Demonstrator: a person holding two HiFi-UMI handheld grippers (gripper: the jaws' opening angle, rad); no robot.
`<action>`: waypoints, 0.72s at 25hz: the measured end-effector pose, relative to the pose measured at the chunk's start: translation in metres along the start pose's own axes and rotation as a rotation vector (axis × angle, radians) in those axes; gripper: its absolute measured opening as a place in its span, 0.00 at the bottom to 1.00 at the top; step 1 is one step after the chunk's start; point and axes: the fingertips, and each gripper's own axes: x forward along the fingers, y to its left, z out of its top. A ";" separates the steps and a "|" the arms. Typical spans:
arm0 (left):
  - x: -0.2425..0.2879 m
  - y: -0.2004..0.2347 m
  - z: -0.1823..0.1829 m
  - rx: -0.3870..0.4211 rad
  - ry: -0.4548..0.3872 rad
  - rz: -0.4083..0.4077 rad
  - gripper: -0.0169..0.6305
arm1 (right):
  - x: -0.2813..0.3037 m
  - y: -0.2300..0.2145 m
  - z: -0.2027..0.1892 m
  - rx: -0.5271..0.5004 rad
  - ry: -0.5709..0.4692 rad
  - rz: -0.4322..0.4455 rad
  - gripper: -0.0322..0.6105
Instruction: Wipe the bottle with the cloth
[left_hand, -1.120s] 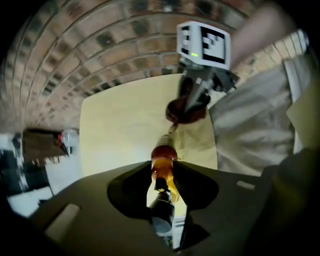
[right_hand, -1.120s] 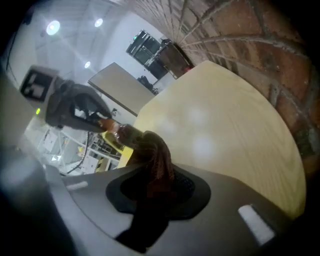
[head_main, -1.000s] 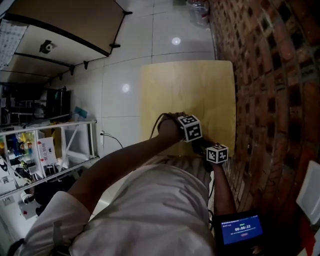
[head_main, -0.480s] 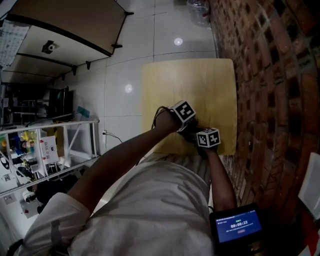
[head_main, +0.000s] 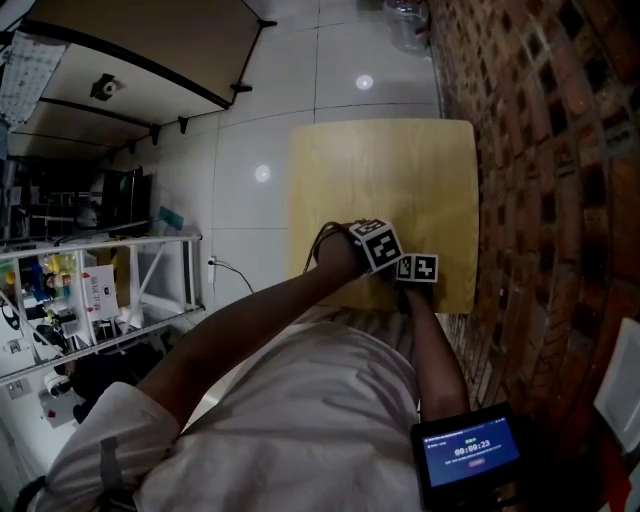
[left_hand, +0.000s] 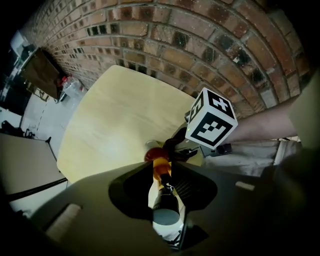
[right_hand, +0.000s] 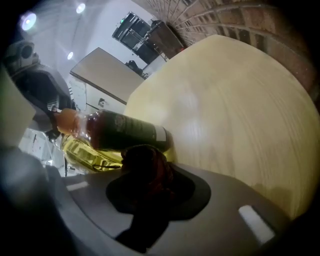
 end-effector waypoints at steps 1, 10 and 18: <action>0.000 -0.002 0.001 0.014 -0.004 0.007 0.23 | -0.003 -0.001 0.002 -0.002 -0.016 -0.002 0.18; -0.004 -0.029 0.011 0.131 -0.055 0.008 0.18 | -0.063 -0.049 0.018 0.097 -0.300 -0.142 0.18; 0.006 -0.037 0.005 0.128 -0.079 -0.008 0.17 | -0.063 -0.049 0.018 0.033 -0.322 -0.119 0.18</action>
